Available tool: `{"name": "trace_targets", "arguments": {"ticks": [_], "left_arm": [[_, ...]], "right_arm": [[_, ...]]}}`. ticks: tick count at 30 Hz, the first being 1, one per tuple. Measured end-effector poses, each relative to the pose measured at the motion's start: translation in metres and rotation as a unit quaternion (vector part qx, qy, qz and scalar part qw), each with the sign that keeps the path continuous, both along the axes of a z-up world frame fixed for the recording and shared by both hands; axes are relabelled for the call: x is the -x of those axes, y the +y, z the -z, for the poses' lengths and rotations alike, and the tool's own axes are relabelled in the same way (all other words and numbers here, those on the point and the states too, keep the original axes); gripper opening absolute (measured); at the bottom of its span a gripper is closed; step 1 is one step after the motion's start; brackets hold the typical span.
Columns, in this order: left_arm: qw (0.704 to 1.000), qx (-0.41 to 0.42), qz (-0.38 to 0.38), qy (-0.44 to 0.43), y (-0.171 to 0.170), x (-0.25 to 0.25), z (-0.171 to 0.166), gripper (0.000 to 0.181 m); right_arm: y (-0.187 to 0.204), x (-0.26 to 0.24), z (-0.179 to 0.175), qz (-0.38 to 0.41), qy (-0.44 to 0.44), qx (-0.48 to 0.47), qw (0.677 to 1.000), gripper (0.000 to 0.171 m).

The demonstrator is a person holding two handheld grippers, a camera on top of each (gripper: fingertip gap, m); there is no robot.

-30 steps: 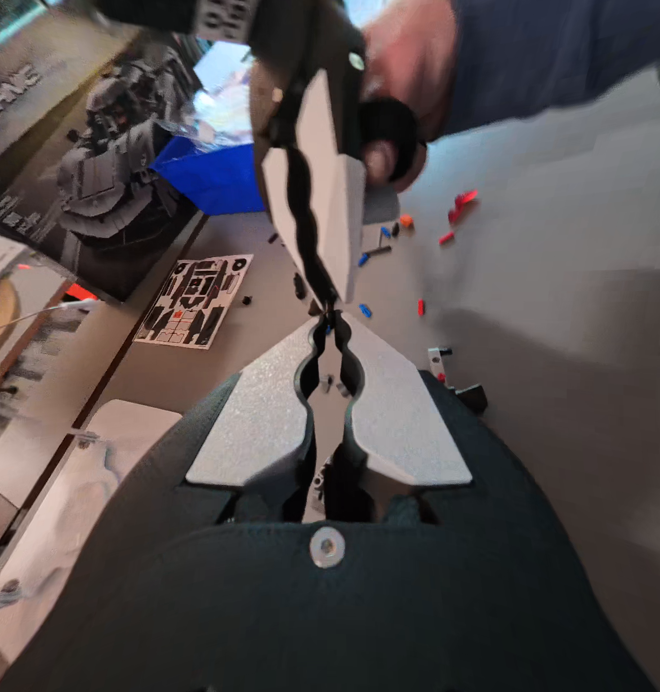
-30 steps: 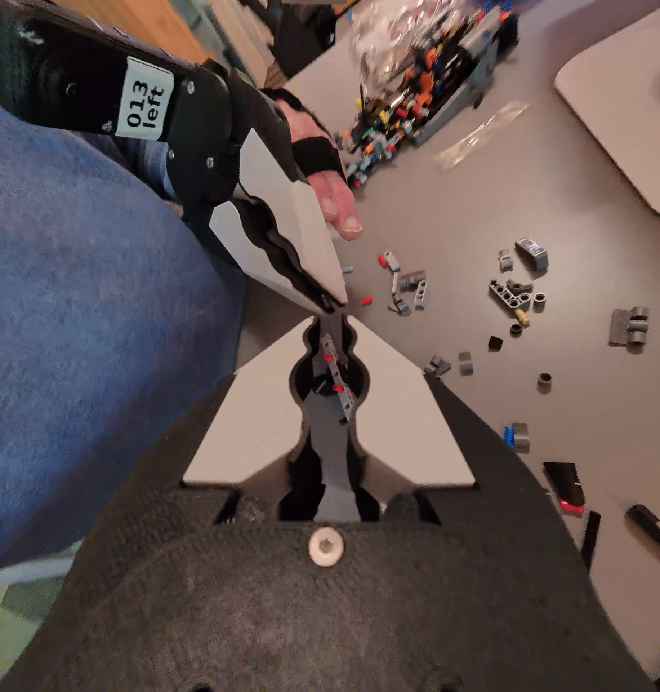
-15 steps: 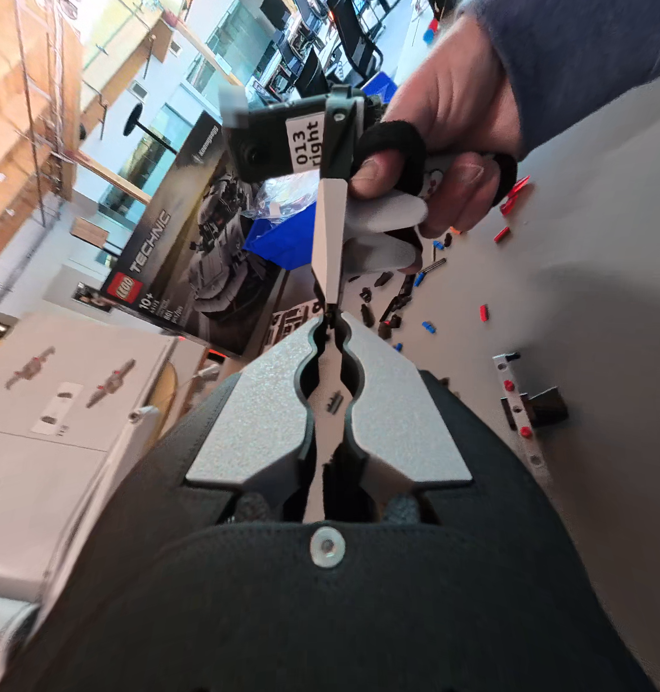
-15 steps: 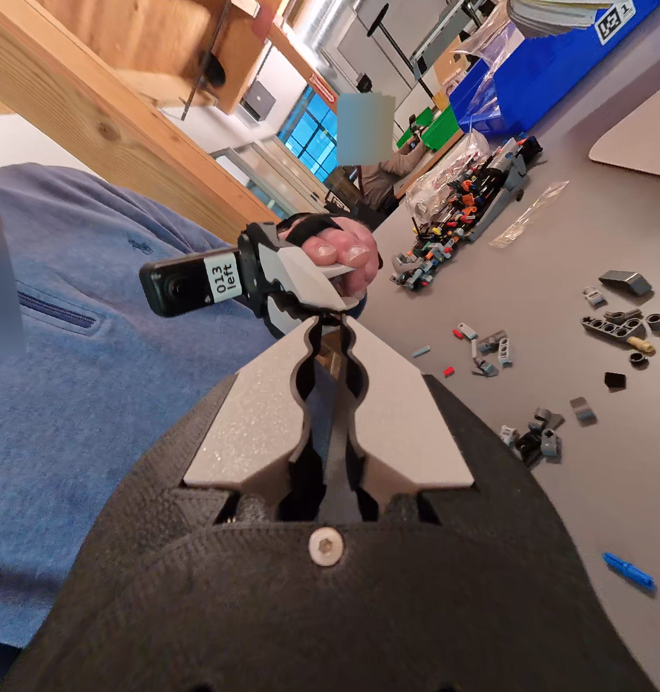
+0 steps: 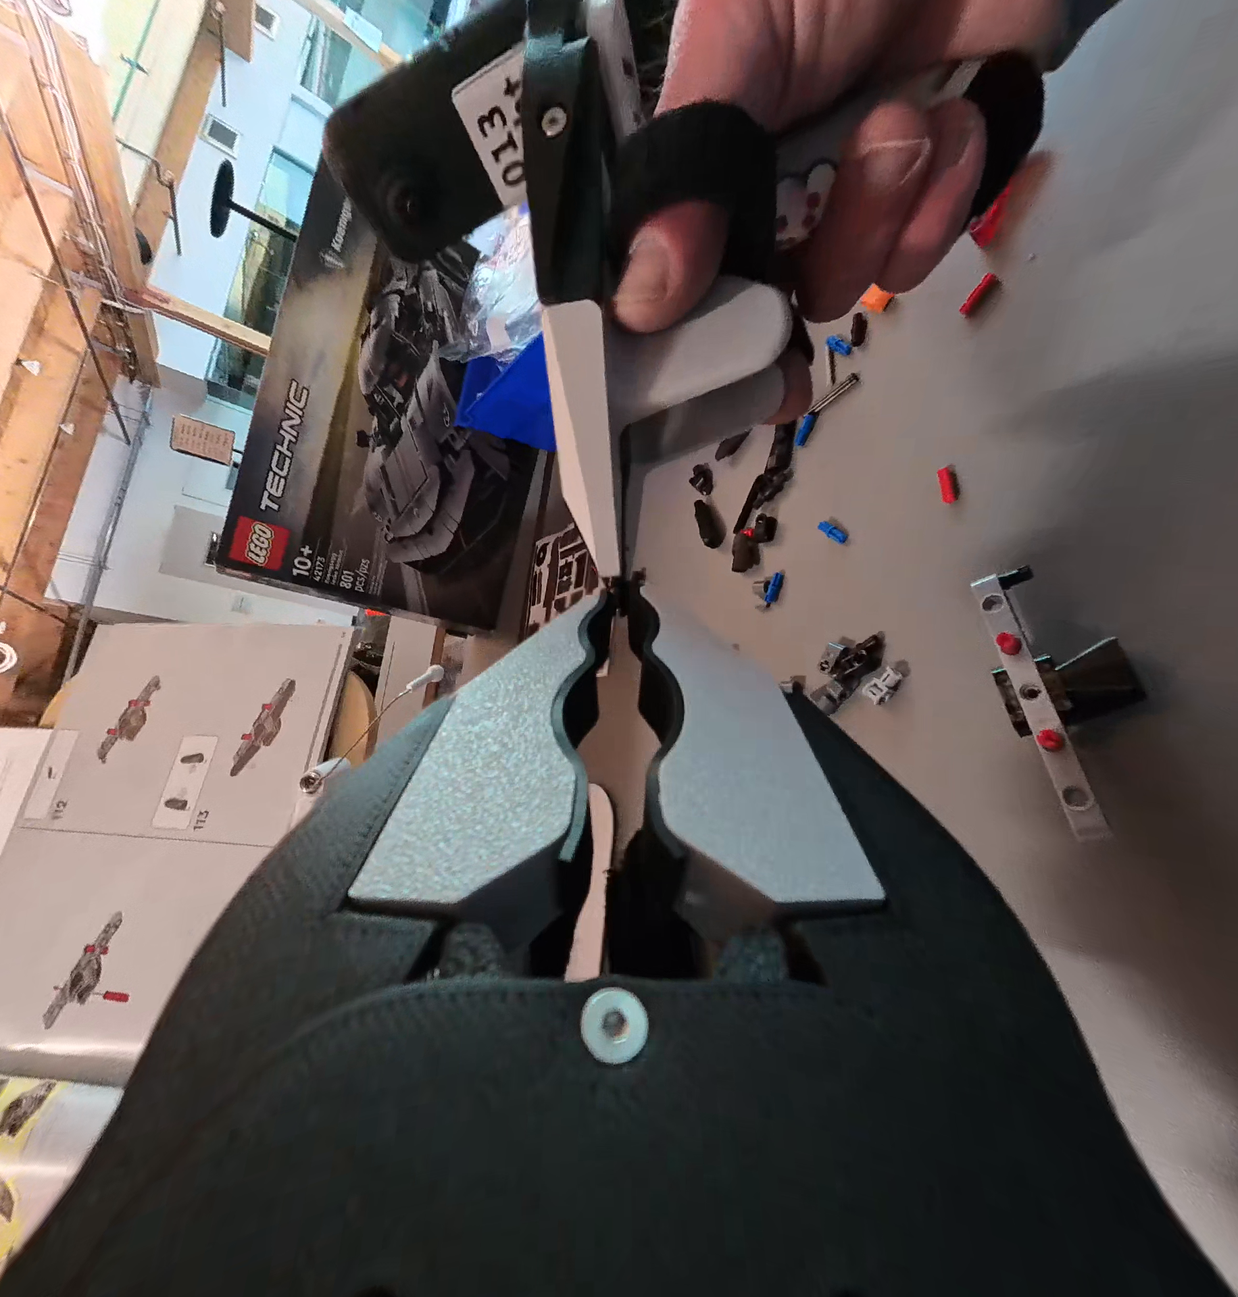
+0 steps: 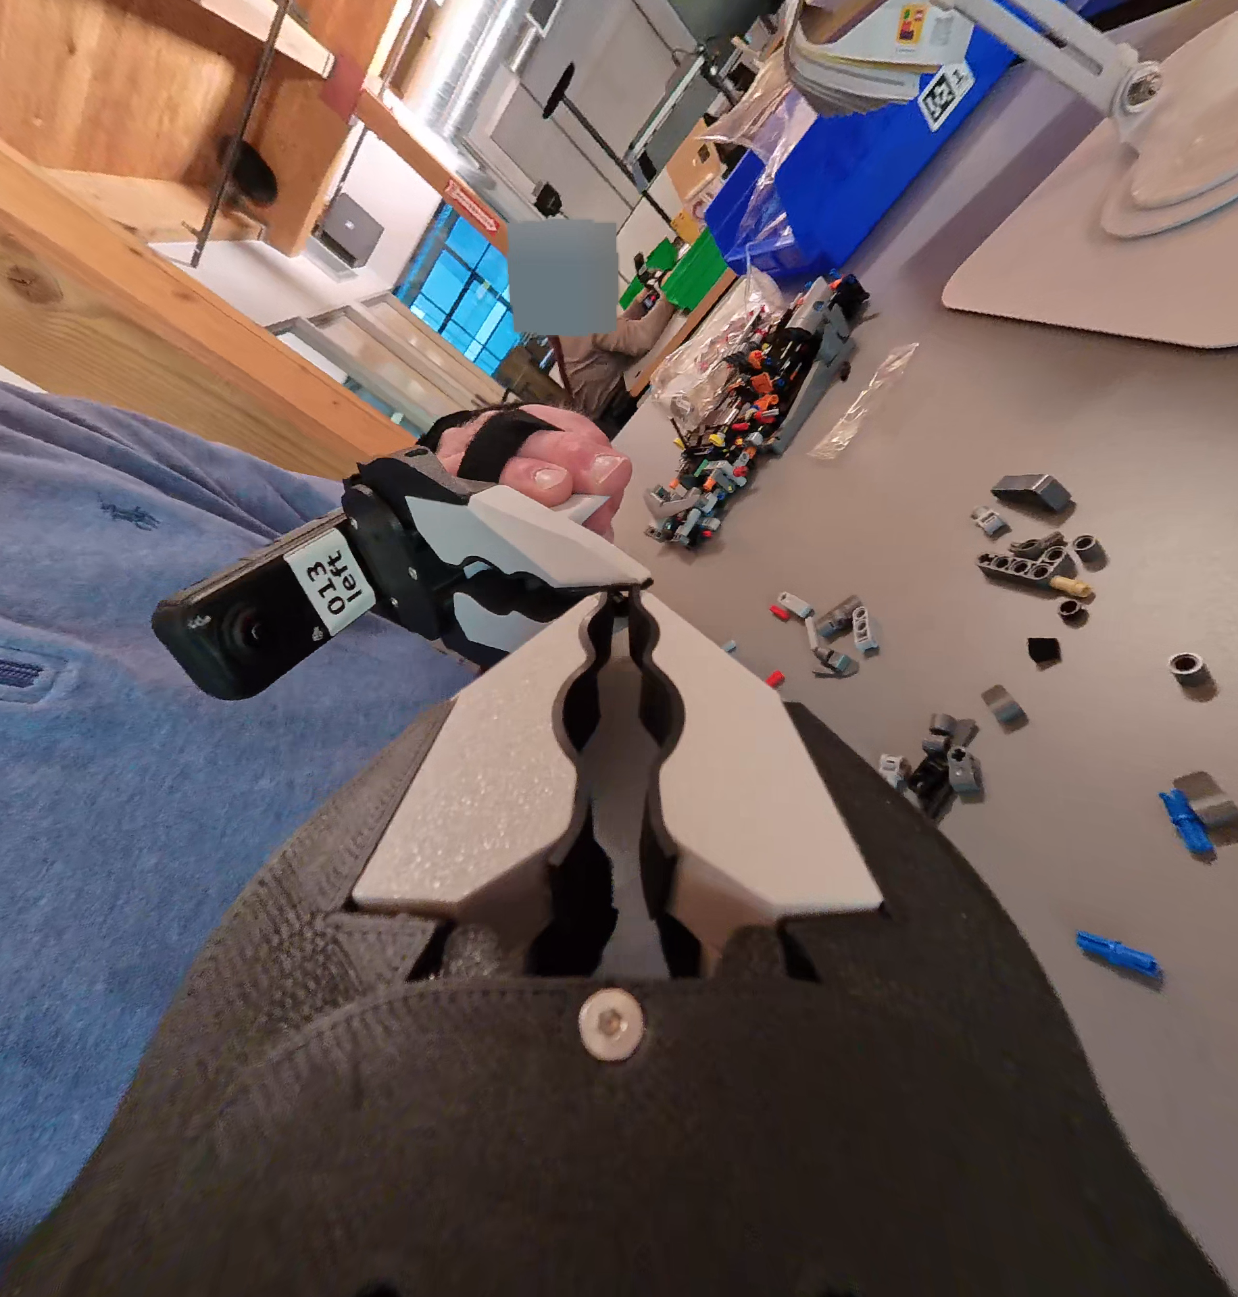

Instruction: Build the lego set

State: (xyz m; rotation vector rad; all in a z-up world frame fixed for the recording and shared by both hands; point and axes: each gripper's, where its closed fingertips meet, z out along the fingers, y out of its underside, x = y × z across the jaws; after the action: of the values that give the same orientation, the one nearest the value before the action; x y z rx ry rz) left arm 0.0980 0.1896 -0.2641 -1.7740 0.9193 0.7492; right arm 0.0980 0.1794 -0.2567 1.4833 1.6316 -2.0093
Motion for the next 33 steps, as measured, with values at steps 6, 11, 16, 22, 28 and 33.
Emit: {"name": "trace_targets", "arguments": {"ticks": [6,11,16,22,28,33], "left_arm": [[0.997,0.017,-0.019,-0.074,-0.002,0.006,0.002,0.012],[0.953,0.186,0.001,-0.237,-0.039,0.003,0.047,0.019],[0.914,0.306,-0.013,-0.266,-0.076,-0.008,0.103,0.019],[0.894,0.360,-0.021,-0.266,-0.088,-0.027,0.139,0.015],[0.888,0.359,0.002,-0.287,-0.087,-0.056,0.139,0.019],[0.927,0.267,-0.034,-0.261,-0.077,-0.032,0.116,0.044]], "right_arm": [[0.008,-0.002,0.000,0.041,0.020,-0.004,0.999,0.001],[0.018,-0.023,0.005,0.082,0.027,-0.025,0.996,0.001],[0.019,-0.049,0.028,0.111,0.002,-0.060,0.992,0.001],[0.012,-0.071,0.053,0.141,-0.026,-0.083,0.986,0.000],[0.007,-0.087,0.067,0.162,-0.039,-0.091,0.982,0.000],[-0.002,-0.098,0.078,0.172,-0.044,-0.101,0.979,0.001]]}}
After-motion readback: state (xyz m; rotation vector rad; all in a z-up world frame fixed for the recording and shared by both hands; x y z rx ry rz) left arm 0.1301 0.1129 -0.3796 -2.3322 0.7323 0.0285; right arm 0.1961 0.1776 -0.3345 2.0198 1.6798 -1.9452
